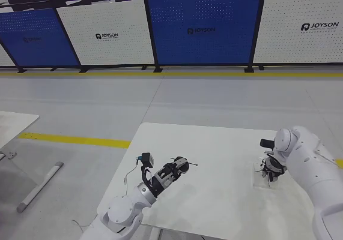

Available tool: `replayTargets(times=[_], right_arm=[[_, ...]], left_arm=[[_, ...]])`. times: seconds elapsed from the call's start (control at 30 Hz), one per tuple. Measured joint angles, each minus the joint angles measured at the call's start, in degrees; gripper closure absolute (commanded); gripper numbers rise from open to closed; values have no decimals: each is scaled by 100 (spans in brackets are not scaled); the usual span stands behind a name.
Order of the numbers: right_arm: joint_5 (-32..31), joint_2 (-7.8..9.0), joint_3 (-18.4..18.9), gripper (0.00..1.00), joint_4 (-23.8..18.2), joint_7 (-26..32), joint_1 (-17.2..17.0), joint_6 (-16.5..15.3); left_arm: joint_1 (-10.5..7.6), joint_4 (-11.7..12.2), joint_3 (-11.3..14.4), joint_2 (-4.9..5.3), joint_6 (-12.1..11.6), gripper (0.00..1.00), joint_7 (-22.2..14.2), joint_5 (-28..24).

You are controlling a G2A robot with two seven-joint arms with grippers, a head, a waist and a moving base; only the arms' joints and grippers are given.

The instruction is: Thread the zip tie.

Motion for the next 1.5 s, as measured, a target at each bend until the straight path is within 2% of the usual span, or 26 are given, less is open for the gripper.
replayTargets(times=[0.37,0.57,0.77,1.03,1.17,1.33,1.4,1.5], right_arm=[[61,20,75,79,-34,-93,-4,-105],[133,45,140,71,-89,-230,-13,-321],[128,101,191,66,-38,-204,18,-357],[317,259,377,66,-56,-240,35,-803],[413,348,473,65,-192,-219,0,-1016],[500,488,606,66,-474,-182,-89,-1167],[592,562,692,64,-626,-59,-139,-1335],[658,696,838,62,-891,-82,-221,-1385]], left_arm=[[0,0,0,0,0,100,0,0],[0,0,0,0,0,100,0,0],[0,0,0,0,0,100,0,0],[0,0,0,0,0,100,0,0],[0,0,0,0,0,100,0,0],[0,0,0,0,0,100,0,0],[0,0,0,0,0,100,0,0],[0,0,0,0,0,100,0,0]])
